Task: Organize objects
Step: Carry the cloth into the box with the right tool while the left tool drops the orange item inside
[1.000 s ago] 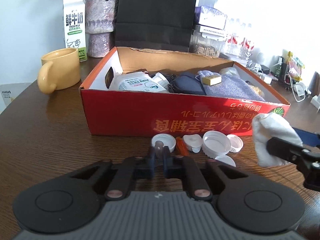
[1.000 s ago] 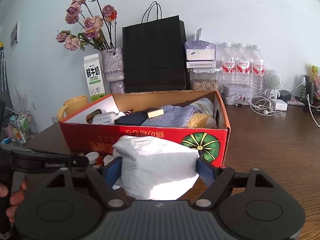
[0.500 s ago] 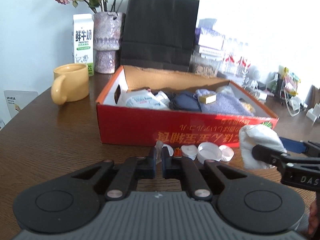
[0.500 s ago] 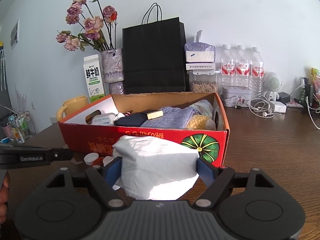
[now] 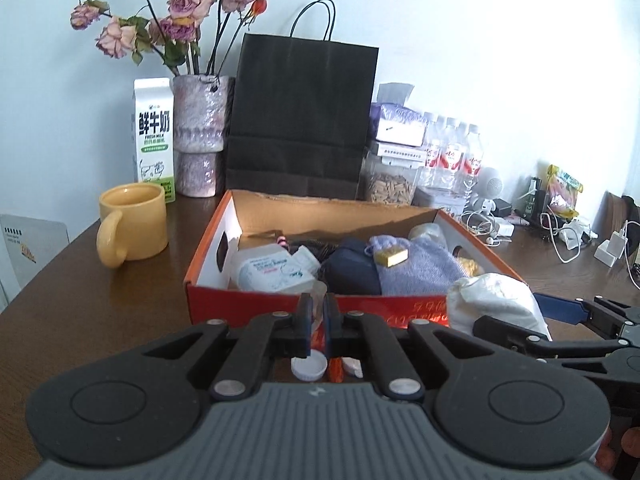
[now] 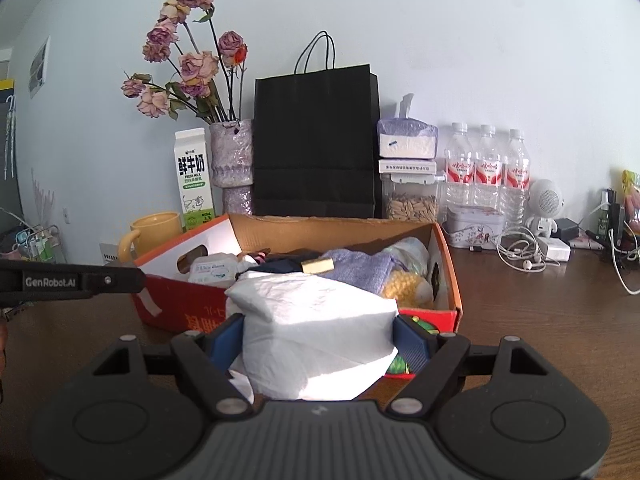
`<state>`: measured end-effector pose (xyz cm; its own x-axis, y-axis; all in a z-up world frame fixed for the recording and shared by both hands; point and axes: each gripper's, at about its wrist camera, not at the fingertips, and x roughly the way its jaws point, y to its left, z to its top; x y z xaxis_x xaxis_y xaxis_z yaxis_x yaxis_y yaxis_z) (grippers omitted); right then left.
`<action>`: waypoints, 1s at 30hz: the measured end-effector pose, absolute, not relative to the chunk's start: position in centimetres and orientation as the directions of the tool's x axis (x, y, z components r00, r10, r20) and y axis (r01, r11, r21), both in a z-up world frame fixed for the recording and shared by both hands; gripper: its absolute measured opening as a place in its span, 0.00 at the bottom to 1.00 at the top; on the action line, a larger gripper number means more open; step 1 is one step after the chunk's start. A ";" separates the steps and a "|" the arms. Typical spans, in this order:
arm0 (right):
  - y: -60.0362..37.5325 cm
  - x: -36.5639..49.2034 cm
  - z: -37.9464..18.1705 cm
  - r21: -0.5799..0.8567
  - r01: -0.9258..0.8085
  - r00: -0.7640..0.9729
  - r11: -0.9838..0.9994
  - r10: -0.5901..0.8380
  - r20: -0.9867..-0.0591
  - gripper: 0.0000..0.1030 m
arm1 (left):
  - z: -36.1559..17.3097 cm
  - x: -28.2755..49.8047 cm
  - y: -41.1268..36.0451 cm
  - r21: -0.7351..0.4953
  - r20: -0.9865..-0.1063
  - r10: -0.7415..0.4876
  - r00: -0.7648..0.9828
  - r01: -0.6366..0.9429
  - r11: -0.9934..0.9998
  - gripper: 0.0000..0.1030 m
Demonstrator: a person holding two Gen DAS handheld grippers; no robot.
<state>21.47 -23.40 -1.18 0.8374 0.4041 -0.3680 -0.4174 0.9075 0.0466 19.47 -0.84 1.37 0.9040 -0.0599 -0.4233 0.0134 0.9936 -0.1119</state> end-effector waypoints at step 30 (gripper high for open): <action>-16.6 35.3 0.9 0.010 -0.431 0.838 0.902 0.404 -0.367 0.77 | 3.3 32.9 0.0 -0.126 -0.364 -0.062 0.929 0.017 0.992 0.06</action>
<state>35.35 -16.61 0.90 0.8376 0.4042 -0.3675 -0.4309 0.9023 0.0102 32.90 0.01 3.25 0.9294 -0.0618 -0.3638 0.0168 0.9919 -0.1255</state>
